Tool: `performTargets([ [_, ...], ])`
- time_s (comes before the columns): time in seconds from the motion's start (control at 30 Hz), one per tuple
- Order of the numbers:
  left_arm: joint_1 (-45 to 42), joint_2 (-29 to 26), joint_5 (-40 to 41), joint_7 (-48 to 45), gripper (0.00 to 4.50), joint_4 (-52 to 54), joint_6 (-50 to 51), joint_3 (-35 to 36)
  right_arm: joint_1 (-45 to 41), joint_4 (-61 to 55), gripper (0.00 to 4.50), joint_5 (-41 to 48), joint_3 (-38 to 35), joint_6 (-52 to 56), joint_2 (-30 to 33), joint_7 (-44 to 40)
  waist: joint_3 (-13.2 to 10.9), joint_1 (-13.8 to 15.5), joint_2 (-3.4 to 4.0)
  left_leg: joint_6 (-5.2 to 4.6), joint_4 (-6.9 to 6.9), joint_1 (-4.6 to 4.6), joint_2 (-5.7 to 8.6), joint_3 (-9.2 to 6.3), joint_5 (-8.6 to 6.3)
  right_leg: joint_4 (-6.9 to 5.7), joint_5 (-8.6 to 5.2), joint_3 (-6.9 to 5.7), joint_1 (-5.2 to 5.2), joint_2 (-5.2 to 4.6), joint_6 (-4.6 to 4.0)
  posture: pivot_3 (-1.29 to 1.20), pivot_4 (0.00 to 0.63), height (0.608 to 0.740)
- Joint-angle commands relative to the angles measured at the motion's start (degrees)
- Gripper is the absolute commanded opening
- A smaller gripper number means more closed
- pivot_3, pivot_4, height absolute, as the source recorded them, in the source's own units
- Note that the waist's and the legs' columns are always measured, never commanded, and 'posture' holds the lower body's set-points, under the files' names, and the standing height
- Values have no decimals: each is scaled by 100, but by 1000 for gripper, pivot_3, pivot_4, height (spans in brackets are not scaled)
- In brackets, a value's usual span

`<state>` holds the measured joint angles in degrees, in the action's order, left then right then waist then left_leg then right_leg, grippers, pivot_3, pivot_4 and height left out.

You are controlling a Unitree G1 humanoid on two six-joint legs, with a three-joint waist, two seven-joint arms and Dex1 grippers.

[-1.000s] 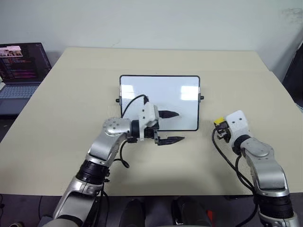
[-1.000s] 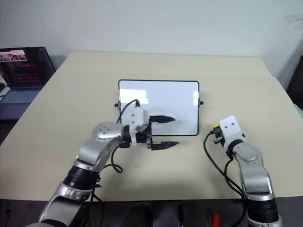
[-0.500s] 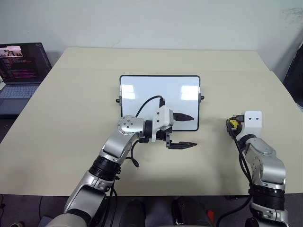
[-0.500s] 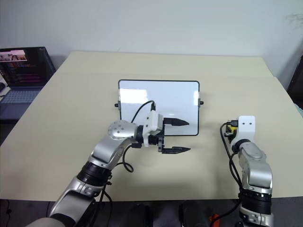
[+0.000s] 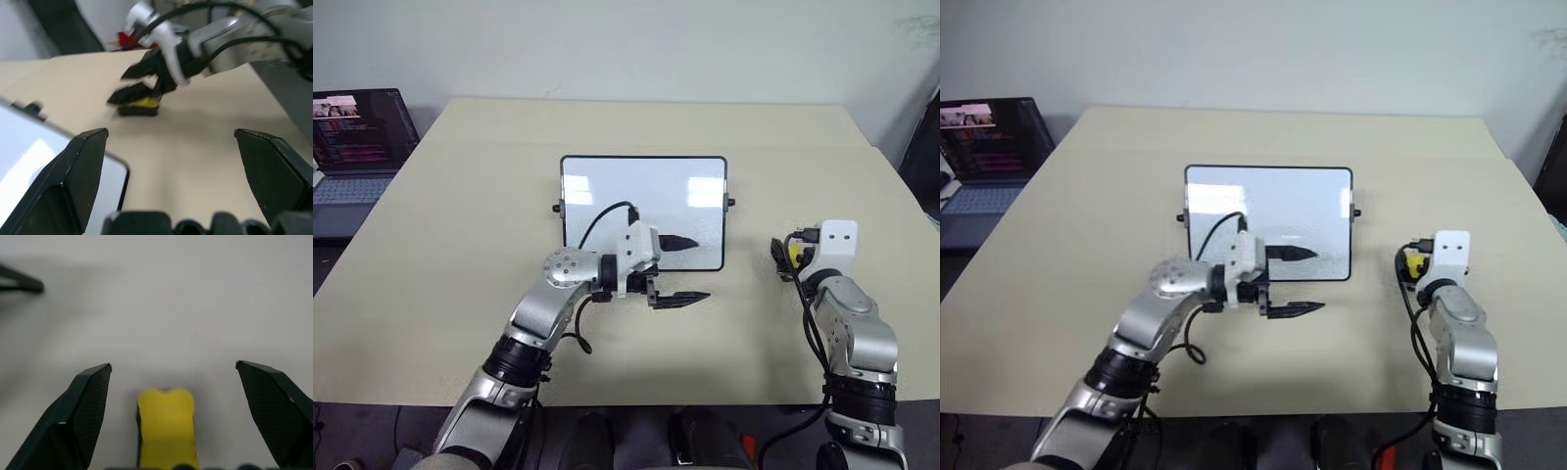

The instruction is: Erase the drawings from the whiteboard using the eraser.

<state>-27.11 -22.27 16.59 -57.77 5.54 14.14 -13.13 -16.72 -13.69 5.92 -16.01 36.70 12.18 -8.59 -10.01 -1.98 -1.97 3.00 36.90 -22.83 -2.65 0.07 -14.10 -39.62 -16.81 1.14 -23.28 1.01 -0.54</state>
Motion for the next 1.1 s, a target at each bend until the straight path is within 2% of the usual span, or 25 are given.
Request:
performTargets([
  [0.03,410,-208,471,567,4500,712,525,874,301,-1195,4463,409,385,-94,-125,-292,1,0,1,0,-1,0,-3,-2,0,-1,0,-2,0,1,0,0,150,740],
  [0.13,901,-194,750,1266,4500,1112,921,1614,934,-1866,4463,423,896,-239,-164,-435,1,17,1,0,-3,-3,-9,-13,0,2,-2,-10,0,0,0,0,150,740],
  [0.2,1243,68,520,2118,4500,1312,776,2047,1519,-2022,4463,256,1165,-778,-249,-402,2,28,0,0,-3,-4,-14,-14,0,6,-4,-10,2,-9,4,0,150,740],
  [0.27,1533,349,355,2812,4500,1568,740,2290,2037,-2020,4463,155,1374,-1369,-324,-416,4,56,-3,1,-1,-5,-11,-15,0,10,-20,-10,6,-27,34,0,150,740],
  [0.43,2260,675,3,3652,4500,2143,485,2465,2692,-1727,4463,147,1553,-2588,-571,-442,10,44,-12,1,10,0,0,-13,0,17,-6,11,11,-40,62,0,150,740],
  [0.53,3014,884,-241,4250,4500,2359,194,2986,2964,-1569,4463,131,1588,-3204,-618,-498,11,4,-12,1,5,16,-9,-9,0,14,-7,23,16,-34,62,0,150,740],
  [0.7,3611,1255,-613,5091,4500,2458,97,3286,2849,-1025,4463,578,1162,-3448,-462,-764,13,37,-16,0,2,29,-9,-1,0,6,-8,32,16,-24,59,0,150,740],
  [0.8,3940,1224,-665,5190,4500,2383,-157,3602,2802,-988,4463,581,1377,-3428,-427,-903,18,42,-24,0,5,29,-8,2,0,6,-8,34,17,-26,59,0,150,740],
  [0.93,4080,1266,-1037,5296,4500,2220,-478,3298,2890,-901,4463,666,1345,-3412,-384,-1002,20,61,-27,0,4,27,-7,3,0,7,-8,33,17,-26,59,0,150,740],
  [1.1,3908,1280,-978,5340,4500,2301,-247,3149,3146,-1345,4463,893,1200,-2883,-318,-869,21,55,-29,0,3,25,-9,2,-1,10,-8,36,16,-27,59,0,150,740],
])
